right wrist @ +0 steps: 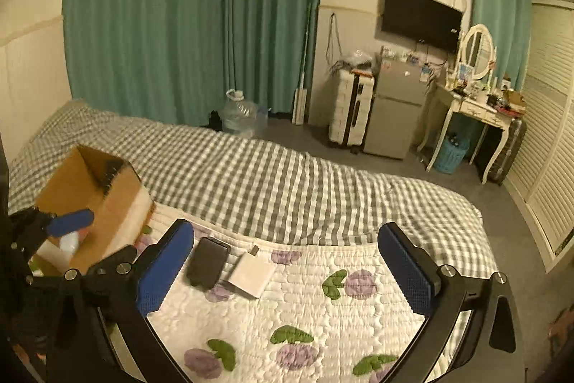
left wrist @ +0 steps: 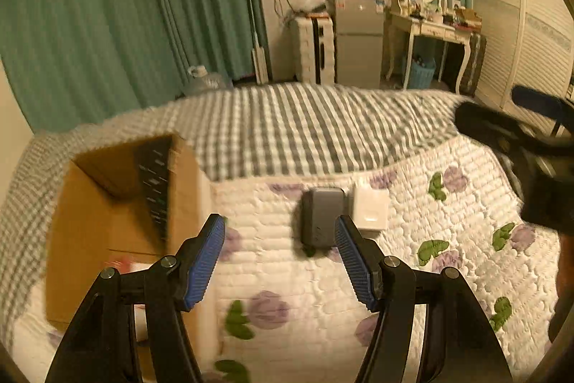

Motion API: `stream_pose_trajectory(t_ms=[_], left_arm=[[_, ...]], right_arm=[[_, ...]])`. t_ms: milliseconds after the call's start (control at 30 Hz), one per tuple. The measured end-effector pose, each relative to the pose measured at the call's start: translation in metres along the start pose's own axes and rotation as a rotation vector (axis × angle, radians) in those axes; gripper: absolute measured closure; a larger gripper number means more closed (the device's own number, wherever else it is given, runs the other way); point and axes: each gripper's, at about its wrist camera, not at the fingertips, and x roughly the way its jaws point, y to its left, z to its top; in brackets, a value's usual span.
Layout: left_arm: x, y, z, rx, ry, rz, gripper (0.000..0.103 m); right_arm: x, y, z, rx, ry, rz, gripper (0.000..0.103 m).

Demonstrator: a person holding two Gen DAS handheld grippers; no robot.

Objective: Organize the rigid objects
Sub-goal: 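Withdraw both open tools from the box toward the remaining items, then grasp the black charger with the left tool while the right tool grasps the white charger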

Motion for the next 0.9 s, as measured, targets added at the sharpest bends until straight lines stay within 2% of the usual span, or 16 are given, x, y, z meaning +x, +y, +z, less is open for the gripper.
stream_pose_trajectory(t_ms=[233,367,433,533,667,733,767,800,900], left_arm=[[0.061,-0.032,-0.018,0.065,0.092,-0.005,0.037],[0.087,-0.036,-0.022,0.028,0.122,-0.002,0.037],[0.098,-0.039,-0.023,0.020,0.134,-0.015,0.037],[0.113,-0.042,-0.023,0.020,0.136,-0.007,0.037],[0.124,-0.041,-0.020,0.005,0.115,-0.006,0.037],[0.128,-0.040,-0.019,0.006,0.115,-0.019,0.041],[0.129,-0.038,-0.020,0.010,0.109,-0.021,0.046],[0.129,-0.039,-0.022,0.022,0.109,-0.035,0.057],[0.127,-0.041,-0.024,0.050,0.094,-0.044,0.058]], right_arm=[[0.067,-0.013,-0.018,0.031,0.051,0.033,0.000],[0.095,-0.028,-0.048,0.059,0.137,0.085,0.000],[0.103,-0.035,-0.055,0.054,0.169,0.078,0.000],[0.107,-0.041,-0.055,0.088,0.175,0.113,0.000],[0.113,-0.033,-0.055,0.035,0.174,0.105,0.000],[0.116,-0.028,-0.057,0.007,0.185,0.098,0.000],[0.118,-0.026,-0.058,-0.004,0.192,0.097,0.000],[0.118,-0.025,-0.059,-0.011,0.193,0.096,0.000],[0.118,-0.023,-0.059,-0.020,0.191,0.096,0.000]])
